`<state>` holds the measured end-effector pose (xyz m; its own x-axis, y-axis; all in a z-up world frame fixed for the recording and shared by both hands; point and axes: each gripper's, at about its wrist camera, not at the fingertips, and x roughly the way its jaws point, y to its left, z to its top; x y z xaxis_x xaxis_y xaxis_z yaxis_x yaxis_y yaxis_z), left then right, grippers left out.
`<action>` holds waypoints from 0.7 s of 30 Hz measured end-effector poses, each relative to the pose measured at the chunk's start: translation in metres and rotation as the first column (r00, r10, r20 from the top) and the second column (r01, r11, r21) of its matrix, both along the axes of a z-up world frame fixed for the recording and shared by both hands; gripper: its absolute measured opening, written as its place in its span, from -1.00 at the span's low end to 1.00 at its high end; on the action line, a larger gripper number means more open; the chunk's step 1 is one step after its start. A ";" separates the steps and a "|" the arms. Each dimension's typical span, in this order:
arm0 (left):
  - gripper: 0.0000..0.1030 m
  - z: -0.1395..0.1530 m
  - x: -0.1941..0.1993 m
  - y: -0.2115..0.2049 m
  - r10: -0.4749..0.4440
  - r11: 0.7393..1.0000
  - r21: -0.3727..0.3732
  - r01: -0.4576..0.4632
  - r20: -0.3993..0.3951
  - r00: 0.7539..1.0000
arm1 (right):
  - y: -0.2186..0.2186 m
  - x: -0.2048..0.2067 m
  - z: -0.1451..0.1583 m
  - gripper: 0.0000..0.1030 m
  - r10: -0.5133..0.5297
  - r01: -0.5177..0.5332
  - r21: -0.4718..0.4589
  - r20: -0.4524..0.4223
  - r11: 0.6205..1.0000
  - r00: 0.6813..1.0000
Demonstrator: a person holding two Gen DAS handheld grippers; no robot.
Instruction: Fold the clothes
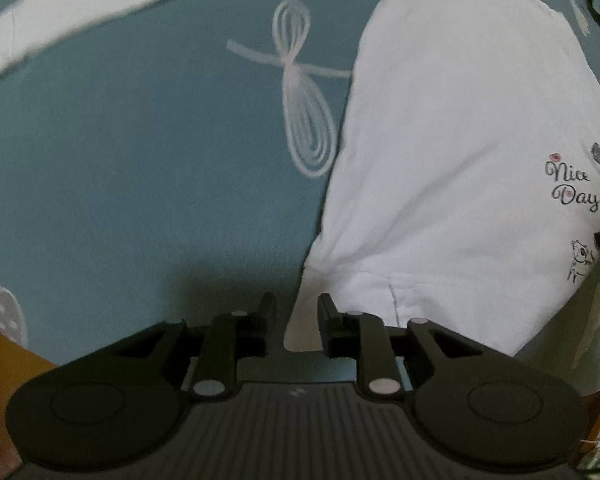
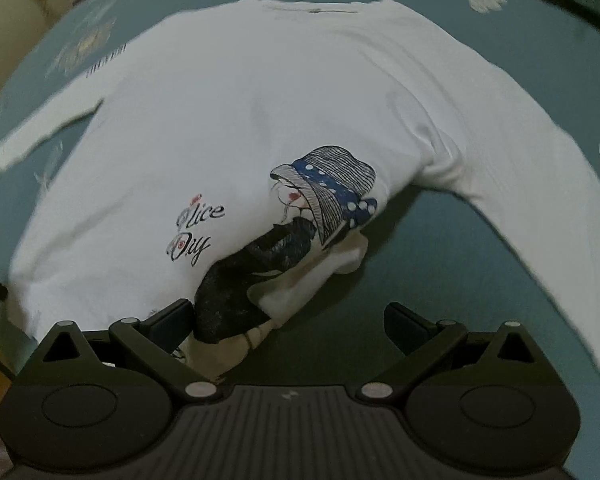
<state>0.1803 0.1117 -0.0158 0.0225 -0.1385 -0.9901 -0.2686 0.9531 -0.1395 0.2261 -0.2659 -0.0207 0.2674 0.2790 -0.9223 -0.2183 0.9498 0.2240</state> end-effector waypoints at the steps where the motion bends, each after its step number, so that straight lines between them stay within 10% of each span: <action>1: -0.46 0.007 0.004 -0.004 -0.019 1.000 0.012 0.019 0.018 1.000 | -0.004 -0.003 0.001 1.00 -0.022 0.022 0.021 0.006 1.000 1.000; 5: 0.02 0.025 0.029 -0.034 -0.162 0.986 0.046 0.159 0.090 0.983 | -0.019 -0.014 -0.001 1.00 -0.080 0.081 0.041 -0.019 0.996 0.997; 21: 0.21 0.011 0.100 -0.222 -0.522 0.837 -0.040 0.545 0.239 0.819 | -0.049 -0.072 -0.042 1.00 -0.163 0.150 -0.149 -0.077 0.977 0.984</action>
<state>0.2805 -0.1101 -0.0045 0.1205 -0.2893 -0.9496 0.3247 0.9155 -0.2377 0.1538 -0.3146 -0.0624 0.2131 0.1050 -0.9714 -0.0495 0.9941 0.0966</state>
